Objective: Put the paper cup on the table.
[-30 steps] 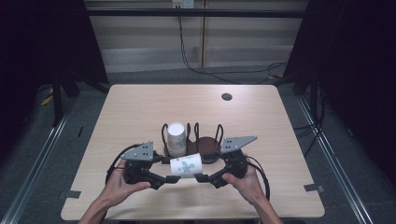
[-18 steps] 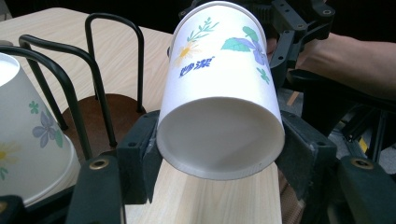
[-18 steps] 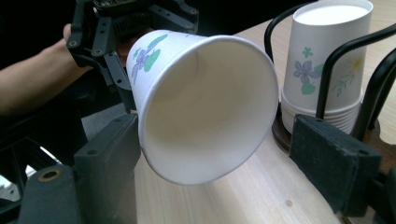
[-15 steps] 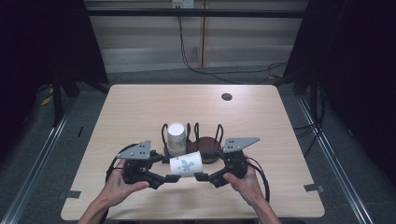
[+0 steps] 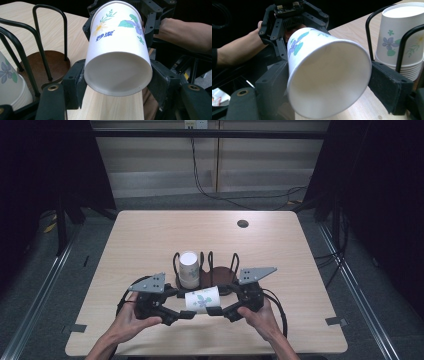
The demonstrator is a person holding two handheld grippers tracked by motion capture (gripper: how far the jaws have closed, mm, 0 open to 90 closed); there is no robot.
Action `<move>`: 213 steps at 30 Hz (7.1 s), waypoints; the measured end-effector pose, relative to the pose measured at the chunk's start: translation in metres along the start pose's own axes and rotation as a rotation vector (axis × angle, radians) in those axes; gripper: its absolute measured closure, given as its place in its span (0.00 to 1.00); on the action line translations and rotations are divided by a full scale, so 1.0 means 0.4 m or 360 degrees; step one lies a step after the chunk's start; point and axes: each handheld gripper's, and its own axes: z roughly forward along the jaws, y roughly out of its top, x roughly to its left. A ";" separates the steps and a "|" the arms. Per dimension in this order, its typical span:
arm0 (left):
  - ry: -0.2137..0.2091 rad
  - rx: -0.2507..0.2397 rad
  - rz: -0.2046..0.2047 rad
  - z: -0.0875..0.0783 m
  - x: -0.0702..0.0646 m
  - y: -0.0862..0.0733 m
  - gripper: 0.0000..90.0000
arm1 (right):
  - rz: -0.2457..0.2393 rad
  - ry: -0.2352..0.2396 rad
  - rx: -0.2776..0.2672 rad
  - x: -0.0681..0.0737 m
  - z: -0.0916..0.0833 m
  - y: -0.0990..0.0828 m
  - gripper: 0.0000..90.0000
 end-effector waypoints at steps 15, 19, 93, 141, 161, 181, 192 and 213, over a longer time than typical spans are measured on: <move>-0.0031 -0.0010 -0.0009 0.002 -0.001 0.000 0.41 | 0.0044 0.0091 -0.0001 -0.009 0.018 -0.007 0.20; -0.0034 -0.0007 -0.0030 0.003 0.004 -0.003 0.41 | 0.0045 0.0086 -0.0004 -0.011 0.015 -0.006 0.23; 0.0270 0.0181 -0.0094 -0.049 0.040 -0.063 0.18 | 0.0083 -0.0188 0.0117 -0.027 -0.063 0.016 0.33; 0.0334 0.0217 -0.0052 -0.075 0.050 -0.079 0.18 | 0.0230 -0.0576 0.0499 -0.086 -0.219 0.008 0.33; 0.0352 0.0234 -0.0035 -0.075 0.047 -0.078 0.18 | 0.0249 -0.0708 0.0691 -0.139 -0.230 0.056 0.32; 0.0340 0.0237 -0.0012 -0.073 0.045 -0.079 0.18 | 0.0298 -0.0800 0.0840 -0.203 -0.228 0.112 0.32; 0.0336 0.0205 -0.0023 -0.079 0.046 -0.079 0.18 | 0.0334 -0.0807 0.0965 -0.237 -0.206 0.129 0.32; 0.0327 0.0254 -0.0032 -0.078 0.057 -0.090 0.18 | 0.0407 -0.0954 0.1230 -0.309 -0.190 0.107 0.29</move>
